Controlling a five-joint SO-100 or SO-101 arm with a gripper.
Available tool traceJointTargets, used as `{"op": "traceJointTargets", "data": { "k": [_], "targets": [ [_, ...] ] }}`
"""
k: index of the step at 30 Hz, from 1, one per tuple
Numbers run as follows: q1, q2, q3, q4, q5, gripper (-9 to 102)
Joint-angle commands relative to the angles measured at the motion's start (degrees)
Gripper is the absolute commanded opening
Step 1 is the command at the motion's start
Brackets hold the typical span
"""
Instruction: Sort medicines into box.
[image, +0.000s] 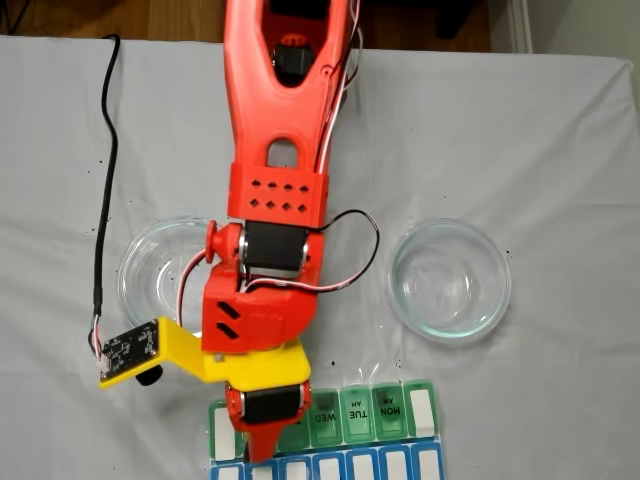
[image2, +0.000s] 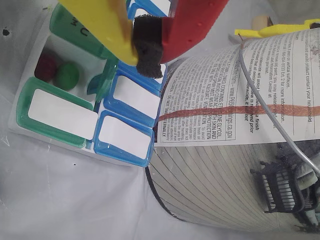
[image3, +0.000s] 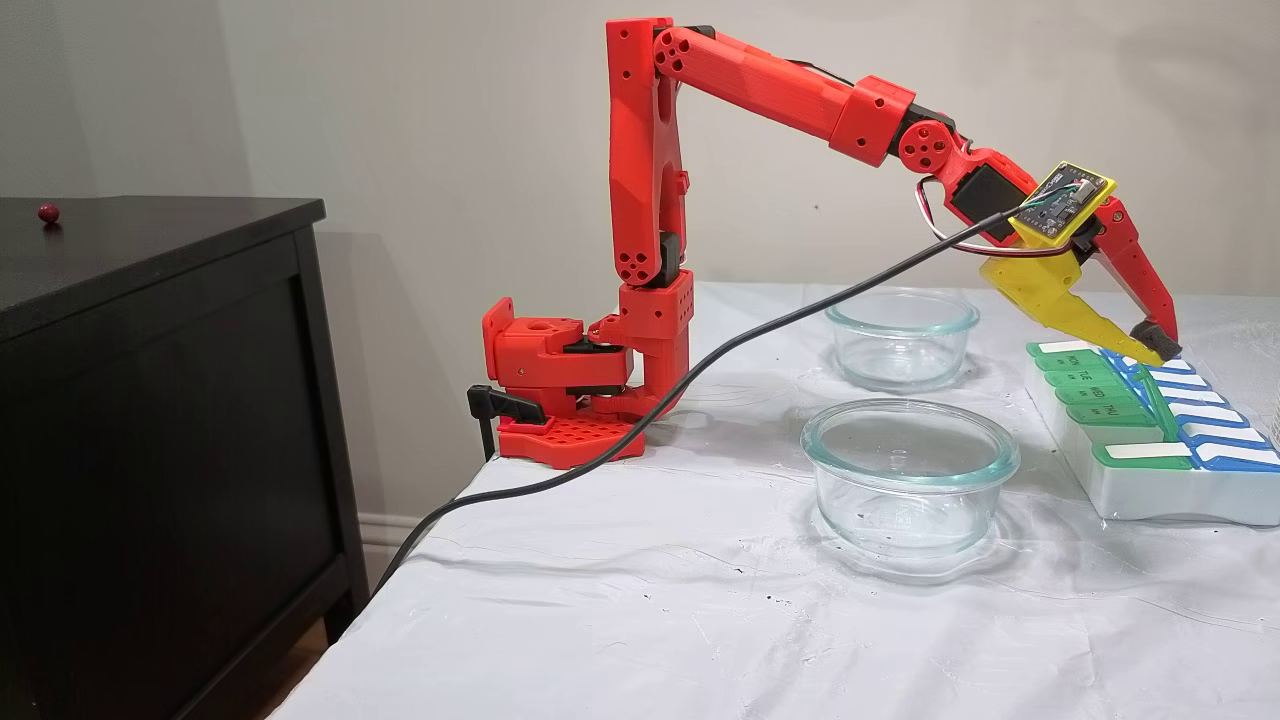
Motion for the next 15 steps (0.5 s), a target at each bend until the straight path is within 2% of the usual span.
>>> {"op": "traceJointTargets", "data": {
  "k": [1, 8, 15],
  "targets": [
    [0.2, -0.8, -6.9, 0.9, -0.8, 0],
    [1.9, -6.6, -12.9, 10.0, -1.0, 0],
    [1.3, -12.0, -20.0, 25.3, -0.6, 0]
  ]
}}
